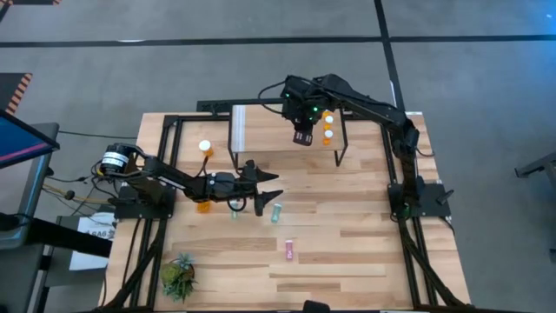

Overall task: Pick and place medicine bottles onto shelf by color
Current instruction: Put the pink pill bottle on the shelf

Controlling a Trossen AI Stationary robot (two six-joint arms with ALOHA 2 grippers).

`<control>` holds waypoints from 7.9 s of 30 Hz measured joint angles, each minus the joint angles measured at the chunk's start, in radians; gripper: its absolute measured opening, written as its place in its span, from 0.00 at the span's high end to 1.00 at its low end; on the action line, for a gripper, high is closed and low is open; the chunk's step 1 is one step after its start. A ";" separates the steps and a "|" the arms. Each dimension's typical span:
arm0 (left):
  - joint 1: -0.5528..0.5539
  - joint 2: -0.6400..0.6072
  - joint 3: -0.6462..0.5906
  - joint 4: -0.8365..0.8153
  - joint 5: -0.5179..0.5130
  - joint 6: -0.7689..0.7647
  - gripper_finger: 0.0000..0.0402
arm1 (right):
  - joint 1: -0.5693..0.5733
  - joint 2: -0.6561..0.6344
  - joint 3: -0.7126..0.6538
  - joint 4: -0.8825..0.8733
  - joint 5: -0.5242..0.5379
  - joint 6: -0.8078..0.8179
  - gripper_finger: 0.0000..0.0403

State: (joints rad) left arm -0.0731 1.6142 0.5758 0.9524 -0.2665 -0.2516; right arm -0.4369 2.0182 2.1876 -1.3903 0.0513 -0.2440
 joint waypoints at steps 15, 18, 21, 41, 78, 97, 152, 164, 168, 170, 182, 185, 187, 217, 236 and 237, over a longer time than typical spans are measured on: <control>0.000 0.000 0.000 0.005 0.009 -0.008 0.32 | -0.052 0.000 0.000 -0.014 -0.031 0.192 0.66; 0.000 0.000 0.000 0.005 0.009 -0.008 0.32 | -0.051 0.000 0.000 -0.022 -0.033 0.192 0.66; 0.000 0.000 0.000 0.005 0.009 -0.008 0.32 | -0.049 0.000 0.000 -0.023 -0.033 0.192 0.66; 0.000 0.000 0.000 0.004 0.010 -0.008 0.32 | -0.027 0.030 -0.002 -0.017 -0.028 0.131 0.66; 0.000 0.000 0.000 0.004 0.018 -0.009 0.32 | -0.048 0.064 0.025 -0.004 -0.023 0.140 0.64; 0.000 0.000 0.000 0.004 0.020 -0.009 0.32 | -0.047 0.064 0.047 -0.036 -0.024 0.168 0.42; -0.388 0.011 0.258 -0.577 -0.119 0.052 0.32 | 1.052 -0.691 -1.493 1.615 0.384 0.587 0.49; -0.444 0.334 0.457 -0.622 -0.190 -0.175 0.32 | 1.009 -0.658 -1.493 1.629 0.373 0.564 0.49; -0.449 0.390 0.552 -0.691 -0.166 -0.012 0.32 | 1.009 -0.658 -1.493 1.630 0.373 0.550 0.49; -0.449 0.413 0.586 -0.734 -0.206 0.026 0.32 | 1.010 -0.658 -1.493 1.628 0.373 0.550 0.49; -0.453 0.480 0.676 -0.872 -0.344 -0.051 0.32 | 1.012 -0.658 -1.493 1.615 0.373 0.550 0.49; -0.452 0.480 0.676 -0.892 -0.310 -0.055 0.32 | 1.010 -0.658 -1.493 1.614 0.373 0.550 0.49; -0.451 0.480 0.675 -0.929 -0.291 -0.078 0.32 | 1.010 -0.658 -1.493 1.612 0.373 0.550 0.49; -0.464 0.451 0.636 -1.093 -0.246 -0.184 0.32 | 1.010 -0.658 -1.493 1.612 0.374 0.551 0.49; -0.459 0.453 0.612 -0.994 -0.183 -0.178 0.45 | 1.010 -0.658 -1.493 1.617 0.374 0.552 0.49; -0.459 0.453 0.612 -0.993 -0.180 -0.178 0.48 | 1.010 -0.658 -1.493 1.617 0.374 0.552 0.49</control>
State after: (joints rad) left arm -0.5320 2.0674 1.1873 -0.0410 -0.4460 -0.4298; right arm 0.5732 1.3598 0.6945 0.2268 0.4252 0.3080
